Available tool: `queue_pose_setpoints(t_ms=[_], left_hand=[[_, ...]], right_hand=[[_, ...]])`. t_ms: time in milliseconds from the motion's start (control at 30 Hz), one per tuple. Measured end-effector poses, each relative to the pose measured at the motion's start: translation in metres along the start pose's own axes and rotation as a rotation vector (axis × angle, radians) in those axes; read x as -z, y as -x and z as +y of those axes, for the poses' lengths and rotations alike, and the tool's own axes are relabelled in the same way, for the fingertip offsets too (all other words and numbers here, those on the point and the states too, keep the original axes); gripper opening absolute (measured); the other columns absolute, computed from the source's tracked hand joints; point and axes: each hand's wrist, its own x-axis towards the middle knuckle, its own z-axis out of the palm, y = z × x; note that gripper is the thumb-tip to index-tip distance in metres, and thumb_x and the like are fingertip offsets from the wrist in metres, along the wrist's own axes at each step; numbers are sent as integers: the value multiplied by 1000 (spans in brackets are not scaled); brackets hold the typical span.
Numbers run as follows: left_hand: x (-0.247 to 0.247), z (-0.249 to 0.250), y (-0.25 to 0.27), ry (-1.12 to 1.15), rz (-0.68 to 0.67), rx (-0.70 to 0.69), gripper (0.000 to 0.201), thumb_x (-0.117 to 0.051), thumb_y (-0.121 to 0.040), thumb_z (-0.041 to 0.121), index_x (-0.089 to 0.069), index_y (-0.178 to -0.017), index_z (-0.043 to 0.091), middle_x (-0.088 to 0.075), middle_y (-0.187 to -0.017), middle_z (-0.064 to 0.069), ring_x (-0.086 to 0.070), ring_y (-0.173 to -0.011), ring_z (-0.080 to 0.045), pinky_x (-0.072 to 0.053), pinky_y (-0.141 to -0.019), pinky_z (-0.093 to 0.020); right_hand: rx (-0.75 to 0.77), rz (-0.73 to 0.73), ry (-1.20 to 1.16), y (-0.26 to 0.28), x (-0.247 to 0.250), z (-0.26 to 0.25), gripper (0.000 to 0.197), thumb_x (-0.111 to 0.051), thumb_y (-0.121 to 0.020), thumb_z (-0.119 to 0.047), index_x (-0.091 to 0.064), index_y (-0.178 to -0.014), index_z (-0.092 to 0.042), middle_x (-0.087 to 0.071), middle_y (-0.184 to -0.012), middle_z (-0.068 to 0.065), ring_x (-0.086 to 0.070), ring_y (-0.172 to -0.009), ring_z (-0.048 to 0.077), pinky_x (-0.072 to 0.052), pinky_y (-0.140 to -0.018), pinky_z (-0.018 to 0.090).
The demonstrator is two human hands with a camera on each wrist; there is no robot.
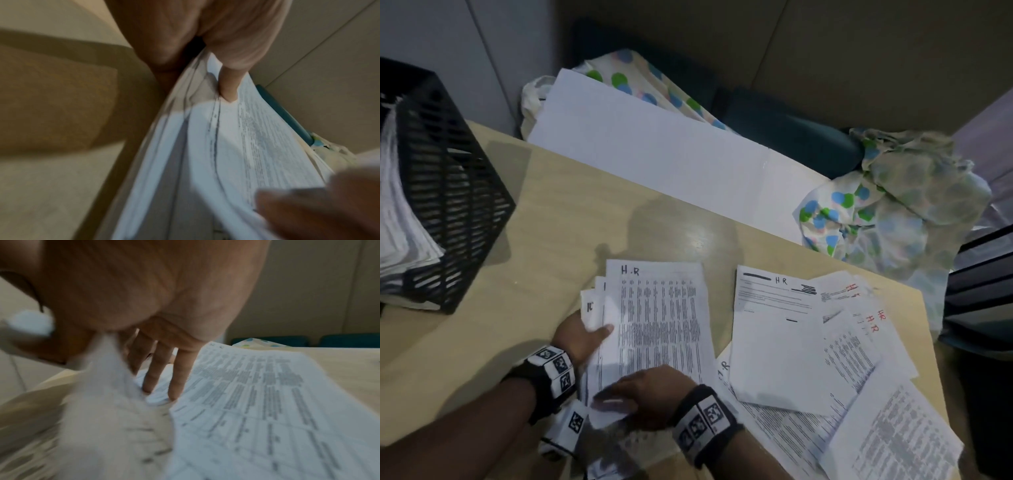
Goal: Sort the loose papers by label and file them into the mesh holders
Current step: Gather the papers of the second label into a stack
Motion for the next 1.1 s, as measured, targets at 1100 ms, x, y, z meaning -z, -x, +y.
queue_pose_setpoints(t_ms=[1100], left_hand=[[20,16,-12,203,-120,-184,28,-74,-72,36,-66,-99,39,-69,-106,3,-61,-99,-15,-45,-91,-36]], right_hand=[[-620,641,-514,-33,33,65,43,-57,-90,-5,-46,-131,-14,-50,-122,2,-49,-104,10,-39,-89,16]])
